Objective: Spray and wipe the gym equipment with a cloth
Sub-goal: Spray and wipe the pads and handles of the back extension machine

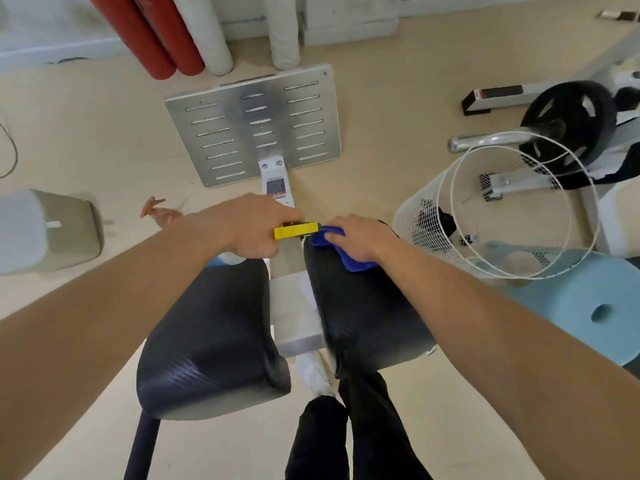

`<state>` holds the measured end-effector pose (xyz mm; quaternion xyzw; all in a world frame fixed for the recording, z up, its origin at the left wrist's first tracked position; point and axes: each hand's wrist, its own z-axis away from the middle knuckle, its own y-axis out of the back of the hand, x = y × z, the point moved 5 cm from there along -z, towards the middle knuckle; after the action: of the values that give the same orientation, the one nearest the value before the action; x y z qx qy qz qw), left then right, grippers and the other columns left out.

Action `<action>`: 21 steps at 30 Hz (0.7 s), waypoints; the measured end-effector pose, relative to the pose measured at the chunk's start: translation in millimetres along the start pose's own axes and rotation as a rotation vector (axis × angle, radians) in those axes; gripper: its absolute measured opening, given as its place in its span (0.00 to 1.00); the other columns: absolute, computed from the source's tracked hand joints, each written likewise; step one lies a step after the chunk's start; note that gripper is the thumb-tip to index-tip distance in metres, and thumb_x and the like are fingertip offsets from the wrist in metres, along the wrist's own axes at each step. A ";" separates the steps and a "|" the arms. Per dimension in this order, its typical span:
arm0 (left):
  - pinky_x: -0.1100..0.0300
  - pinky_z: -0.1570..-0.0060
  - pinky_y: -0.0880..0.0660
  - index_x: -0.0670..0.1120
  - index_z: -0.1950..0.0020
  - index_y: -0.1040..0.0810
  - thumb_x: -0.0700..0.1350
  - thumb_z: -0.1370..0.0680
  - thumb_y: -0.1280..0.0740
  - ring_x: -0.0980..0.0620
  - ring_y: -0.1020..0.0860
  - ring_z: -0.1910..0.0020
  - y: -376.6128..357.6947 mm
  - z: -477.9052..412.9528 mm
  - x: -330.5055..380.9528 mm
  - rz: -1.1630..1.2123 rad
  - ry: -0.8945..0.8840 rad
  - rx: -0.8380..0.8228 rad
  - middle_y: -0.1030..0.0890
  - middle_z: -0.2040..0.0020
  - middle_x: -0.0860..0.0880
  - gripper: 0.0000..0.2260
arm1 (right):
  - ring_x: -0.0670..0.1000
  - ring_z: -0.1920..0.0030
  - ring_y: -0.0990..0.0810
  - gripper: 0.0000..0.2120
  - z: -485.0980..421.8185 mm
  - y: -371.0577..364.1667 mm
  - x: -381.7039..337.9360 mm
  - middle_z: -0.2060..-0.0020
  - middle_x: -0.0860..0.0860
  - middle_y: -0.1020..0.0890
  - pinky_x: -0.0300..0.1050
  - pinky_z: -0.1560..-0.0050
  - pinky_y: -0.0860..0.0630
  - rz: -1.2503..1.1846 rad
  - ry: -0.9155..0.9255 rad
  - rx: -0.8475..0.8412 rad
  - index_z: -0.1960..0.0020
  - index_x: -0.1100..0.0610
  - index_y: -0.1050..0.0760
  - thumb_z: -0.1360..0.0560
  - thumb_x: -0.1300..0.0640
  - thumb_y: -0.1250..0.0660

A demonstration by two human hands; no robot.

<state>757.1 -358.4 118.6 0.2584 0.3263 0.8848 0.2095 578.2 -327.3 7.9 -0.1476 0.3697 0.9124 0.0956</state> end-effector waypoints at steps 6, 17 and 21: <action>0.49 0.45 0.23 0.52 0.38 0.24 0.44 0.23 0.30 0.45 0.22 0.49 -6.3 9.3 0.2 0.035 0.006 -0.015 0.20 0.48 0.51 0.14 | 0.57 0.37 0.25 0.18 -28.1 -5.3 -9.7 0.35 0.50 0.23 0.49 0.45 0.31 0.049 0.090 -0.070 0.31 0.47 0.29 0.17 0.45 0.47; 0.62 0.66 0.40 0.58 0.47 0.32 0.41 0.24 0.30 0.49 0.25 0.55 -4.1 33.2 -15.9 0.072 0.134 0.053 0.24 0.57 0.53 0.15 | 0.52 0.52 0.23 0.10 37.0 -12.0 -93.0 0.54 0.48 0.23 0.48 0.53 0.26 0.388 0.484 -0.402 0.43 0.51 0.25 0.20 0.49 0.38; 0.61 0.64 0.35 0.54 0.46 0.26 0.41 0.26 0.30 0.47 0.22 0.55 -16.5 29.3 -23.2 0.099 0.147 0.073 0.20 0.55 0.51 0.13 | 0.51 0.62 0.26 0.08 -36.3 -16.6 -96.9 0.59 0.51 0.24 0.47 0.59 0.30 0.377 0.180 -0.282 0.47 0.54 0.28 0.23 0.52 0.34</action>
<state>795.9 -345.6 119.0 0.2158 0.3597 0.8982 0.1316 681.0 -347.3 5.3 -0.1687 0.2668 0.9398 -0.1312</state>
